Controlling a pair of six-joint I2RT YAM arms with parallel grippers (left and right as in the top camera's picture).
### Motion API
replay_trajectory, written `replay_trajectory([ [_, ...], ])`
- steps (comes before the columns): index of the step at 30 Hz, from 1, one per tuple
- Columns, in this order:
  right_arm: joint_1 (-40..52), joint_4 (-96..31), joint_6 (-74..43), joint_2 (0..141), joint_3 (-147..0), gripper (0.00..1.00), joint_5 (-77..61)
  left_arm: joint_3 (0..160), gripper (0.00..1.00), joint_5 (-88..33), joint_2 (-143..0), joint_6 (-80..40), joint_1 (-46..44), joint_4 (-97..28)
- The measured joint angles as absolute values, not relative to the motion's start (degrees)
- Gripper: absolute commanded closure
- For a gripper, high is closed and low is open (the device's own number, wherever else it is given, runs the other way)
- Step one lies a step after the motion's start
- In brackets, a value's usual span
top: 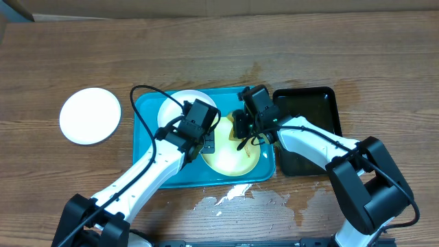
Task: Clean dirty plates on tray and stack at the side
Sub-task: 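Scrub the yellow plate with the sponge while the left gripper holds it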
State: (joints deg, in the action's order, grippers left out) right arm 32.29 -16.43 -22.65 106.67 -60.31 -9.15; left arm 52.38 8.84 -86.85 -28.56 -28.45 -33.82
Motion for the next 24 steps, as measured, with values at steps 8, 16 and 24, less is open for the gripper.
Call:
replay_trajectory([
  [8,32.29,-18.22,-24.47,106.67,-60.31,0.96,-10.72,52.38,0.96,8.60,-86.85,-28.56,-26.85,-33.85],
  [16,32.23,-20.16,-26.17,106.67,-60.31,0.96,-14.74,52.38,0.96,8.62,-86.85,-28.53,-26.85,-33.82],
  [24,31.97,-23.49,-28.45,106.67,-60.38,0.96,-19.03,52.38,0.96,8.71,-86.85,-28.36,-26.85,-33.41],
])
